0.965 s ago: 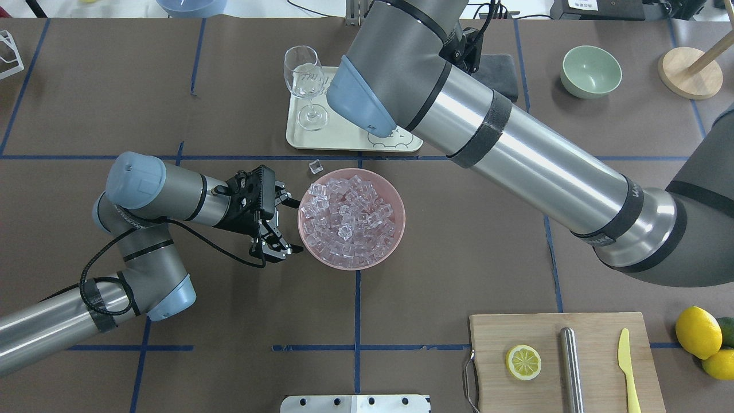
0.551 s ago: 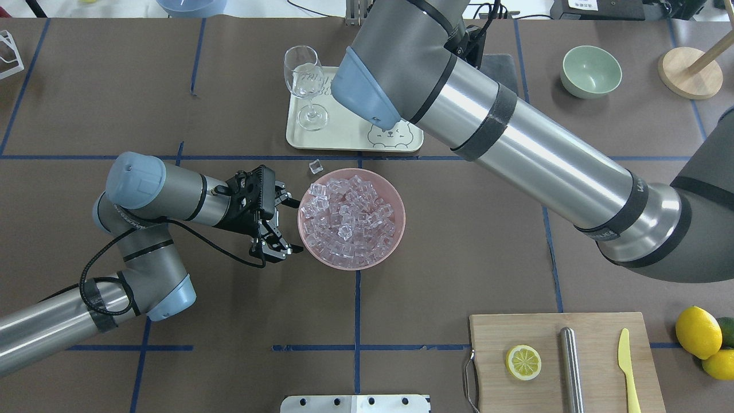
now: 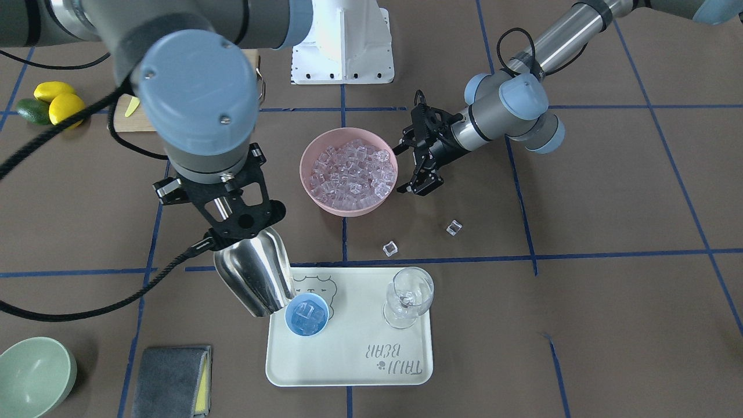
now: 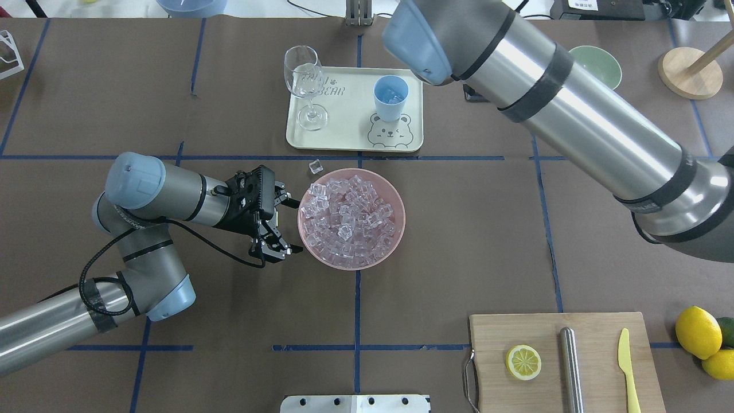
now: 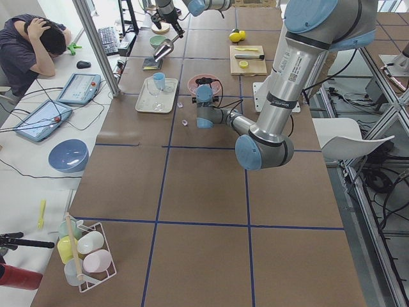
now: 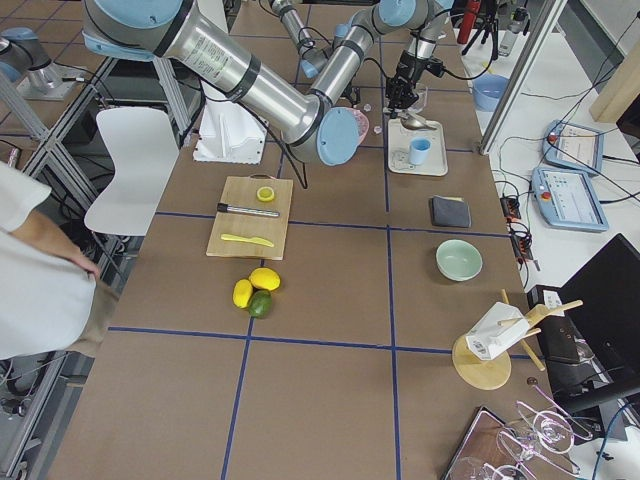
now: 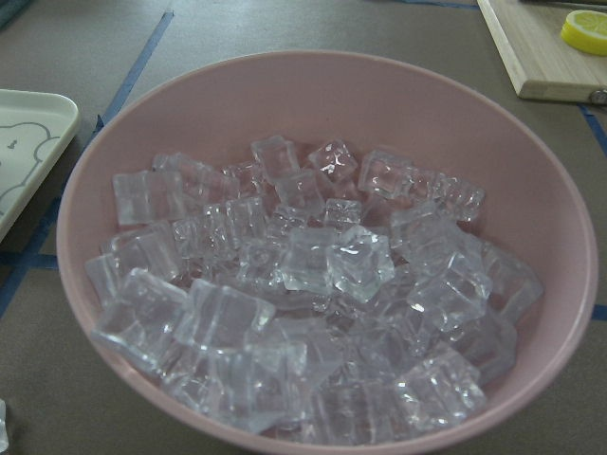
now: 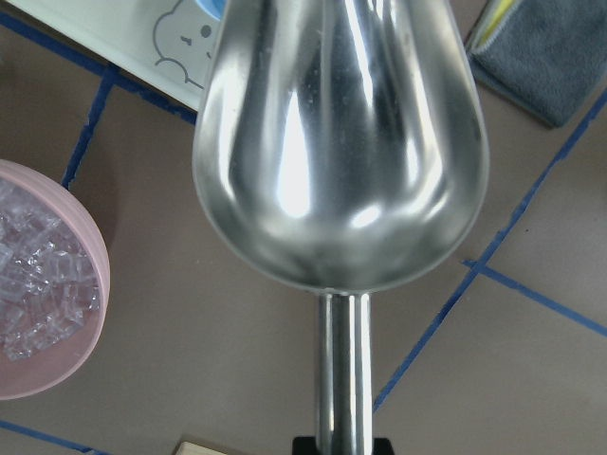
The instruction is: Put ice in cup with scoop
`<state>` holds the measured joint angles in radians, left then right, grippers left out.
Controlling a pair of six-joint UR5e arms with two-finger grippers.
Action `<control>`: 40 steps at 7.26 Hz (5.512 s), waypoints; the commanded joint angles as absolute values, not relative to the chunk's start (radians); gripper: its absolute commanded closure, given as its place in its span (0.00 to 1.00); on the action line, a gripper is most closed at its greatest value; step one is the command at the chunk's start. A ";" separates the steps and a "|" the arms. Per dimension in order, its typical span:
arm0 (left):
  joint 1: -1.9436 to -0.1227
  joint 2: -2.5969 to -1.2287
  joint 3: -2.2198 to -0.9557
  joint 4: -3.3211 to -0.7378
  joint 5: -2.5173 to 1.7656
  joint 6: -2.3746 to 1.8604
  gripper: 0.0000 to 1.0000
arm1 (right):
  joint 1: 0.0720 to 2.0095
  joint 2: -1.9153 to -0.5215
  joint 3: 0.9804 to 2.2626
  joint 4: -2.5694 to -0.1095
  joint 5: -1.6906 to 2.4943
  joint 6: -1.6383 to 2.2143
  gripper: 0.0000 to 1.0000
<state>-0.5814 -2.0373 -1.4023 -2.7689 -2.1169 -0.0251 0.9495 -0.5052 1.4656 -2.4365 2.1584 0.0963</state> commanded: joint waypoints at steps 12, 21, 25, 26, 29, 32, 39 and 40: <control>-0.581 -2.037 -1.408 -2.787 -2.117 -0.025 0.00 | 0.849 -1.644 2.183 -1.572 2.183 0.880 1.00; -0.580 -2.039 -1.408 -2.787 -2.117 -0.025 0.00 | 0.586 -1.717 2.068 -1.312 1.964 1.163 1.00; -0.580 -2.039 -1.408 -2.787 -2.117 -0.025 0.00 | 0.554 -1.717 2.066 -1.312 1.925 1.198 1.00; -0.580 -2.039 -1.408 -2.787 -2.117 -0.025 0.00 | 0.551 -1.715 2.066 -1.312 1.921 1.189 1.00; -0.580 -2.039 -1.408 -2.787 -2.117 -0.025 0.00 | 0.551 -1.700 2.074 -1.312 1.928 1.198 0.00; -0.583 -2.036 -1.408 -2.789 -2.117 -0.025 0.00 | 0.686 -1.652 2.082 -1.348 1.963 1.130 0.00; -0.719 -1.968 -1.419 -2.772 -2.129 -0.028 0.00 | 1.524 -1.669 1.806 -1.578 2.315 -0.186 0.00; -0.763 -1.947 -1.419 -2.769 -2.131 -0.026 0.00 | 1.587 -1.681 1.777 -1.603 2.316 -0.272 0.00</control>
